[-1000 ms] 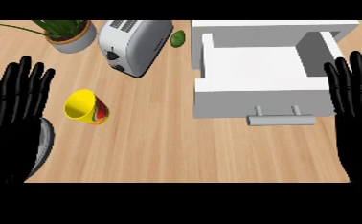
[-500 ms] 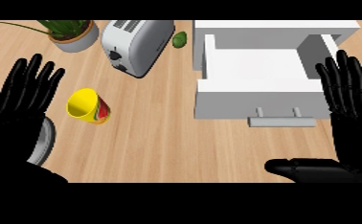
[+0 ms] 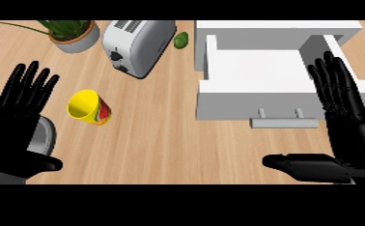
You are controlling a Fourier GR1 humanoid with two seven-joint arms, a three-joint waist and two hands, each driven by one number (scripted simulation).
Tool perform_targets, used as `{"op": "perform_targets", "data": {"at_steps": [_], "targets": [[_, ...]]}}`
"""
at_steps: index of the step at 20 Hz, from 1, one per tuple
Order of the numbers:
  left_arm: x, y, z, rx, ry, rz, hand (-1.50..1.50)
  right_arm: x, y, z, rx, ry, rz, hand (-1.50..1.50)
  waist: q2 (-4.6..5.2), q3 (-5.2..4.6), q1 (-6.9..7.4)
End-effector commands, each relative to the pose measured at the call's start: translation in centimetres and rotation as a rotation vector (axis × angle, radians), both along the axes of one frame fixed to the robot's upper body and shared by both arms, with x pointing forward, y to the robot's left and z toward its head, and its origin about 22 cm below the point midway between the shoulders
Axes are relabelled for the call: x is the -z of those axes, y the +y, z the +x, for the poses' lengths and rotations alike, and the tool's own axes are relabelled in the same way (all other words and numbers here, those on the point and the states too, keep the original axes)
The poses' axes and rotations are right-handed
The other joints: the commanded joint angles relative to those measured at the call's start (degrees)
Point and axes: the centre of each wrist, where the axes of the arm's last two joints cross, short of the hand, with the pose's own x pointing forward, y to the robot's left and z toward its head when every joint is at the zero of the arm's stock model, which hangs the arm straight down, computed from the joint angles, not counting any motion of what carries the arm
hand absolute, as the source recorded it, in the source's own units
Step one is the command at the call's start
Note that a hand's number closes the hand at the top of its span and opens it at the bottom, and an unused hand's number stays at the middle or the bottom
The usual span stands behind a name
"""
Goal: Pick up the cup, place it into the drawer and close the drawer
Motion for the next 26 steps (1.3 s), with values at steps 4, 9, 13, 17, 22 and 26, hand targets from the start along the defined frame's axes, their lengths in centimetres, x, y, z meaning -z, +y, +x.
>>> {"op": "perform_targets", "data": {"at_steps": [4,9,13,17,22,26], "targets": [[2.8,3.3,1.4,-0.111,0.060,0.059,-1.50,1.1,-3.2,-1.5,-0.003,-0.009,0.005,-1.50,0.01,0.00,-0.47],[7.0,5.4,0.6,-0.168,0.124,0.090,-1.50,0.2,-1.8,-1.2,0.007,-0.016,-0.008,-1.50,0.02,-0.03,-0.38],[8.9,5.5,1.5,-0.203,0.164,0.145,-1.50,2.3,-1.3,0.2,-0.017,0.006,0.001,-1.50,0.08,-0.02,-0.30],[11.5,5.9,1.4,-0.218,0.180,0.141,-1.50,0.6,-2.1,0.3,-0.030,-0.013,-0.001,-1.50,0.01,-0.01,-0.21],[14.5,7.5,1.9,-0.233,0.216,0.154,-1.50,-0.5,-1.9,0.9,0.000,0.001,-0.012,-1.50,0.06,-0.05,-0.44],[16.6,6.8,2.1,-0.249,0.216,0.130,-1.50,1.7,-0.8,0.7,-0.024,-0.013,-0.012,-1.50,0.10,-0.05,-0.47]]}}
